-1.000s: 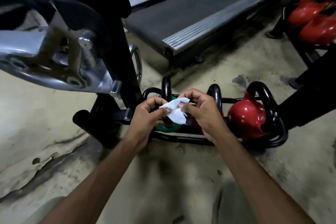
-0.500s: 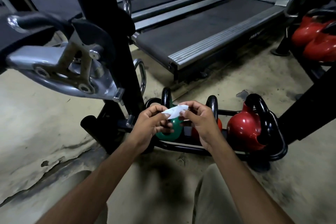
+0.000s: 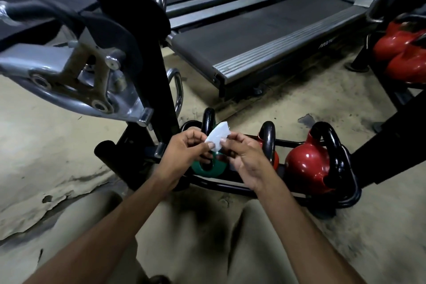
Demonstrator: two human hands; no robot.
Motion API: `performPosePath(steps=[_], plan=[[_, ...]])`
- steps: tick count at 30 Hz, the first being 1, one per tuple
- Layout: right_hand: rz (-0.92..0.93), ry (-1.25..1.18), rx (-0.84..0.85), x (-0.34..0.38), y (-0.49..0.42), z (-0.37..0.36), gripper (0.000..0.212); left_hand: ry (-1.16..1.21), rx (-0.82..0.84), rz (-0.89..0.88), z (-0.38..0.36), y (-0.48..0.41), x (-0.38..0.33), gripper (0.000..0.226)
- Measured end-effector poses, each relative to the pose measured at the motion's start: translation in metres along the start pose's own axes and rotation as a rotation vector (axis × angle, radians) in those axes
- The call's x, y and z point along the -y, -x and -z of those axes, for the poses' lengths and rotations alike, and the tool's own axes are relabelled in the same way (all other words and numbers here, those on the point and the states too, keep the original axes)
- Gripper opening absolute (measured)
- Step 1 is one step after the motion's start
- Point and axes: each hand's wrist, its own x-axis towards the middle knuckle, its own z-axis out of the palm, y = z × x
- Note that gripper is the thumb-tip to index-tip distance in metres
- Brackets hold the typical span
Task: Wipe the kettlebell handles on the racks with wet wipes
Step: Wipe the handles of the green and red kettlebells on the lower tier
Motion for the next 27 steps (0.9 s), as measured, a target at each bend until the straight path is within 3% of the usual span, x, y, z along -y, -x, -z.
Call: performPosePath(steps=[3,6,8,11,14,21,27], plan=[[0.046,0.041,-0.118,-0.004,-0.012,0.002,0.014,-0.014,-0.017,-0.018,0.005,-0.007,0.003,0.014],[0.135,0.257,-0.234,-0.004,-0.021,0.002,0.012,-0.278,-0.091,-0.125,0.015,-0.016,0.009,0.018],[0.197,0.471,-0.282,0.001,-0.035,0.004,0.018,-0.491,-0.07,-0.163,0.019,-0.023,0.014,0.039],[0.282,0.791,-0.381,0.01,-0.072,0.006,0.011,-0.614,0.093,-0.129,0.022,-0.031,0.022,0.086],[0.307,1.08,-0.437,0.018,-0.109,0.005,0.011,-0.668,0.164,-0.179,0.024,-0.032,0.03,0.098],[0.194,1.414,-0.348,0.029,-0.172,-0.021,0.025,-0.943,0.284,-0.371,0.041,-0.034,0.046,0.111],[-0.091,1.614,-0.02,0.042,-0.211,-0.052,0.014,-0.979,0.293,-0.446,0.045,-0.037,0.057,0.108]])
